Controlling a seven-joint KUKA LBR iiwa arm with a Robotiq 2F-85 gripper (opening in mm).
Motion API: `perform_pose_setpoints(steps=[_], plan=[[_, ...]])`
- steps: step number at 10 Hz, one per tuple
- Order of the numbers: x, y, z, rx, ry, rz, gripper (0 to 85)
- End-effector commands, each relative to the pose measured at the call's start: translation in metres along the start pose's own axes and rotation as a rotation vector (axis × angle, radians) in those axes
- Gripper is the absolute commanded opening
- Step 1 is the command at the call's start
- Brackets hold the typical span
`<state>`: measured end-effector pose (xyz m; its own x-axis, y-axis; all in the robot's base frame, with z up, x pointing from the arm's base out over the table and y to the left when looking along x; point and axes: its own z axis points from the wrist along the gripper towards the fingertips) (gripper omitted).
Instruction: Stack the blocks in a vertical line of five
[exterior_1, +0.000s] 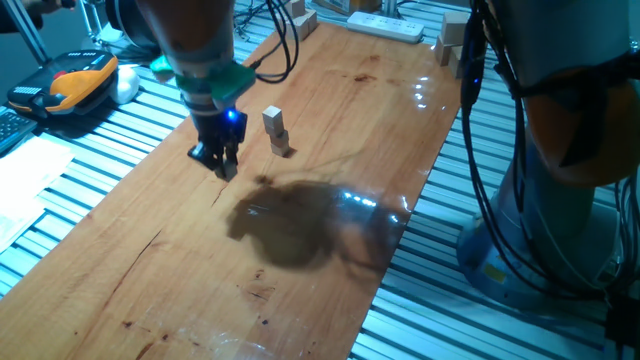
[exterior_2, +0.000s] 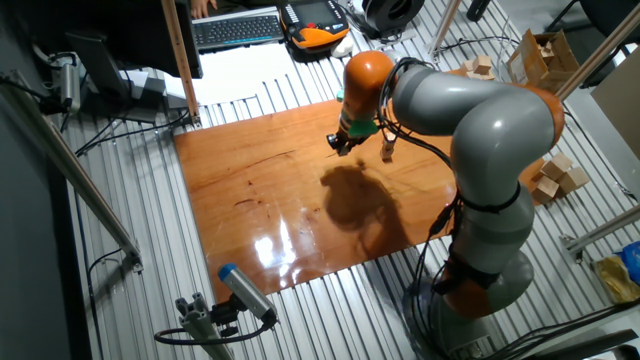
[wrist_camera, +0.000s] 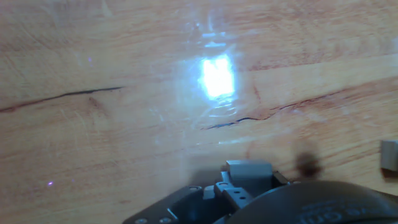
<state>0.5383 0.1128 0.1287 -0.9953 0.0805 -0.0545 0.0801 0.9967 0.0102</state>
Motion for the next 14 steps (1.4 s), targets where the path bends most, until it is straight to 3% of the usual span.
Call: perform_pose_setpoints(steps=[1, 7, 11, 14], plan=[[-0.001, -0.005, -0.005, 0.003, 0.000, 0.003, 0.0], [-0.013, -0.025, -0.046, -0.006, 0.045, -0.029, 0.0], [-0.012, -0.033, -0.055, 0.019, 0.048, -0.132, 0.0], [-0.009, -0.039, -0.061, 0.024, 0.045, -0.103, 0.0]])
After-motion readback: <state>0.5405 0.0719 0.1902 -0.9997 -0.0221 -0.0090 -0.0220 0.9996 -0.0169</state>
